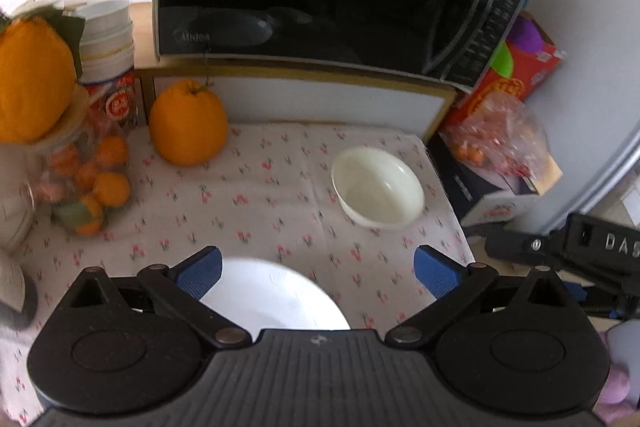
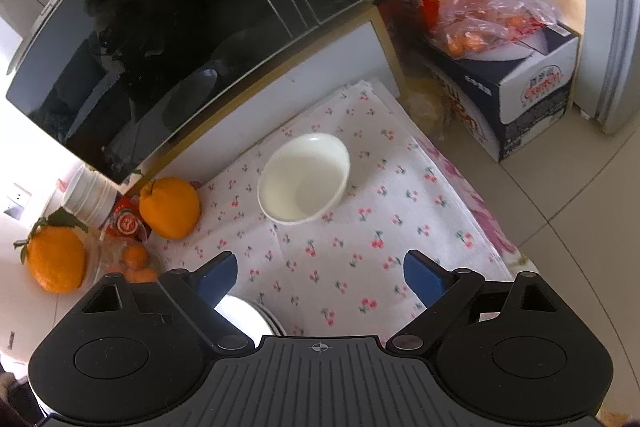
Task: Organize plates and bowls
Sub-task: 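Move both grippers to the small cream bowl by the microwave, then close both grippers on the small cream bowl rim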
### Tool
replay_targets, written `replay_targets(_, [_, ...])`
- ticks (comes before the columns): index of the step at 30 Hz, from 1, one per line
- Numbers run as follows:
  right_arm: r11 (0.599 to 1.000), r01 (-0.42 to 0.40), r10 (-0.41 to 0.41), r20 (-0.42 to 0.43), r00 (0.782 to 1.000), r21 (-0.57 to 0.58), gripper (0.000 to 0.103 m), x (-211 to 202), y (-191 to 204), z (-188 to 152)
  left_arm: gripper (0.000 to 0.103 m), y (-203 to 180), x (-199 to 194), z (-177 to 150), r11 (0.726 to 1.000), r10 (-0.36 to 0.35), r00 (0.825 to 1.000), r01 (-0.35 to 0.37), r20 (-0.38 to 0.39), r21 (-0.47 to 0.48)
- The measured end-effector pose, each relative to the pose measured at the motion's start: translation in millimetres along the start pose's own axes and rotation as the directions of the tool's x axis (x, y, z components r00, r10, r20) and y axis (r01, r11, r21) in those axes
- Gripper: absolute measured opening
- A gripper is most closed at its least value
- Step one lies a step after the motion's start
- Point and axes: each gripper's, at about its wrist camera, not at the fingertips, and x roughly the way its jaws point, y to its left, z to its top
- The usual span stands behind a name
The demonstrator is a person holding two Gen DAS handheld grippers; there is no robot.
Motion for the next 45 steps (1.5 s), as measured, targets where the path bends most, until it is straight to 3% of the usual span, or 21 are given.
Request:
replay_targets(5, [0.999, -0.029, 0.029, -0.006, 1.0, 0.025, 0.092, 22, 1, 15, 0.102, 9, 11, 16, 1.0, -0.004, 1.0, 0.004, 0.004, 0.003])
replay_targets(12, [0.999, -0.037, 0.036, 0.012, 0.999, 0.037, 0.093, 50, -8, 22, 0.102, 18, 36, 15, 0.998, 0.053, 0.999, -0.053, 0.01, 0.026])
replay_targets(19, [0.988, -0.087, 0.088, 0.003, 0.996, 0.127, 0.093, 76, -31, 27, 0.102, 18, 66, 14, 1.0, -0.015, 1.0, 0.015, -0.025, -0.002])
replay_targets(26, [0.977, -0.115, 0.111, 0.034, 0.993, 0.182, 0.093, 93, -43, 30, 0.098, 19, 90, 15, 0.991, -0.099, 0.995, 0.096, -0.024, -0.098])
replay_targets(31, [0.972, -0.131, 0.124, 0.05, 0.991, 0.195, 0.092, 109, -46, 28, 0.085, 21, 104, 13, 0.971, -0.142, 0.99, 0.14, 0.005, -0.192])
replay_targets(33, [0.971, -0.126, 0.115, 0.065, 0.991, 0.201, 0.091, 114, -48, 26, 0.074, 20, 109, 11, 0.966, -0.15, 0.989, 0.15, 0.015, -0.213])
replay_targets(39, [0.955, -0.151, 0.134, 0.083, 0.988, 0.256, 0.069, 126, -58, 25, 0.052, 16, 125, 7, 0.957, -0.16, 0.987, 0.159, 0.017, -0.243])
replay_targets(45, [0.927, -0.182, 0.168, 0.071, 0.983, 0.329, 0.05, 140, -67, 20, 0.04, 10, 131, 3, 0.956, -0.178, 0.984, 0.177, 0.014, -0.235])
